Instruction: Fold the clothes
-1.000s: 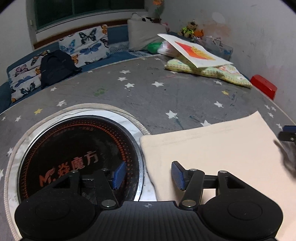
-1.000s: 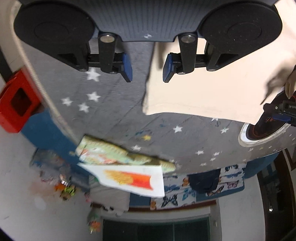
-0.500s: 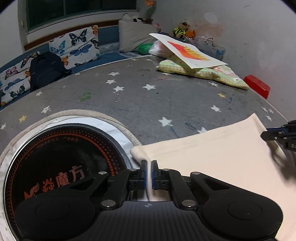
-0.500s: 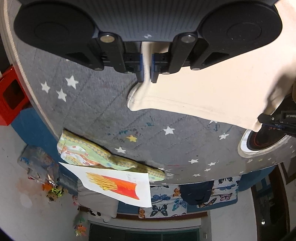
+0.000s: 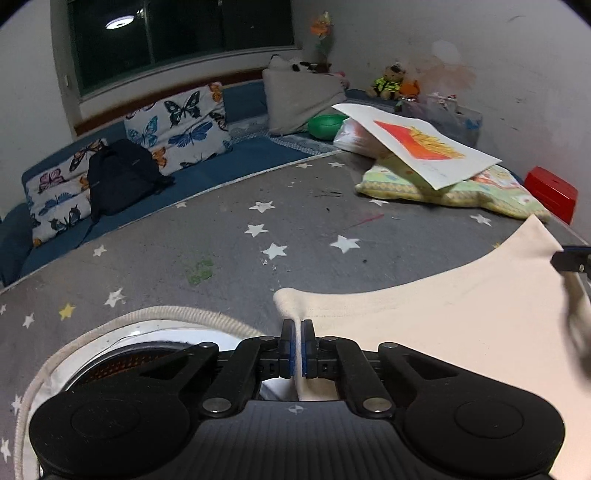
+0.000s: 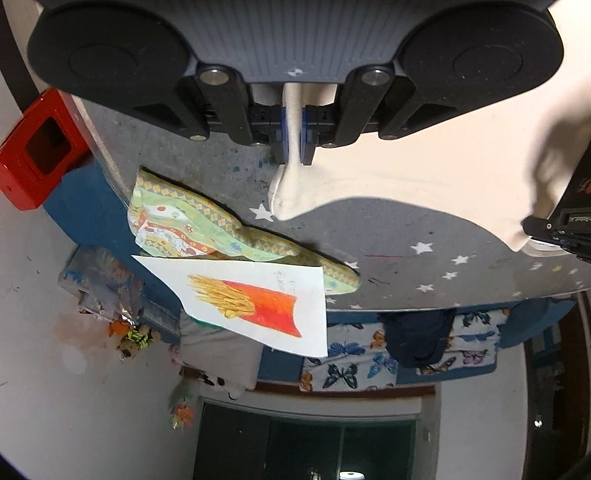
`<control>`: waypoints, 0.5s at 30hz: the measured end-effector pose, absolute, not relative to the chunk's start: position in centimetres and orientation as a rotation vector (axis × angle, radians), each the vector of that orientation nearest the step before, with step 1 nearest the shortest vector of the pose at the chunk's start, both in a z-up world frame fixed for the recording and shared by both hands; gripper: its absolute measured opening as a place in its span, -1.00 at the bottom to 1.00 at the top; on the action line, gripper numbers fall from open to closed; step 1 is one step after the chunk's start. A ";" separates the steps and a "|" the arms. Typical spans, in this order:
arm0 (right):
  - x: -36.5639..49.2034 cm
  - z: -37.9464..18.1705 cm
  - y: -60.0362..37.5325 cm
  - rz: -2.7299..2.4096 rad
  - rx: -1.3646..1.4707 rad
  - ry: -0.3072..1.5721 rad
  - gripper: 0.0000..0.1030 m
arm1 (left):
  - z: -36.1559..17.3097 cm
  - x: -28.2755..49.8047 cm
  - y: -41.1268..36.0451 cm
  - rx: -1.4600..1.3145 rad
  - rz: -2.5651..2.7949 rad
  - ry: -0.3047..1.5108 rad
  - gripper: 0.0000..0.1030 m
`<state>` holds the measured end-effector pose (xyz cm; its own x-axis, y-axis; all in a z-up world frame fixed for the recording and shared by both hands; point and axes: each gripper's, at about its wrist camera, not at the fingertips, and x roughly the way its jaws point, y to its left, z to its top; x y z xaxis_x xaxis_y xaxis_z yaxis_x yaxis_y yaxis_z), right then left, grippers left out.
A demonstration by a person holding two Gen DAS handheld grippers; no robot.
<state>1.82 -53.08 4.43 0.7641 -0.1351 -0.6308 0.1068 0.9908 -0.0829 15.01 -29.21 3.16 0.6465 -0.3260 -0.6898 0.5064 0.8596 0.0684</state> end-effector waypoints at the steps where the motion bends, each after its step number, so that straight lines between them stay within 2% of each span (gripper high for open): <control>1: 1.7 4.5 -53.1 -0.127 -0.043 0.687 -0.85 | 3.0 15.3 -29.3 0.265 -0.474 0.733 -0.86; 4: 1.2 4.8 -53.0 -0.115 -0.044 0.681 -0.74 | 2.9 15.0 -28.7 0.269 -0.473 0.735 -0.71; 10: -1.2 5.8 -52.6 -0.059 -0.049 0.667 -0.68 | 4.9 10.3 -26.7 0.276 -0.604 0.683 -0.68; 15: -7.7 7.1 -51.0 0.050 -0.060 0.661 -0.64 | 6.4 2.4 -25.0 0.324 -0.796 0.627 -0.39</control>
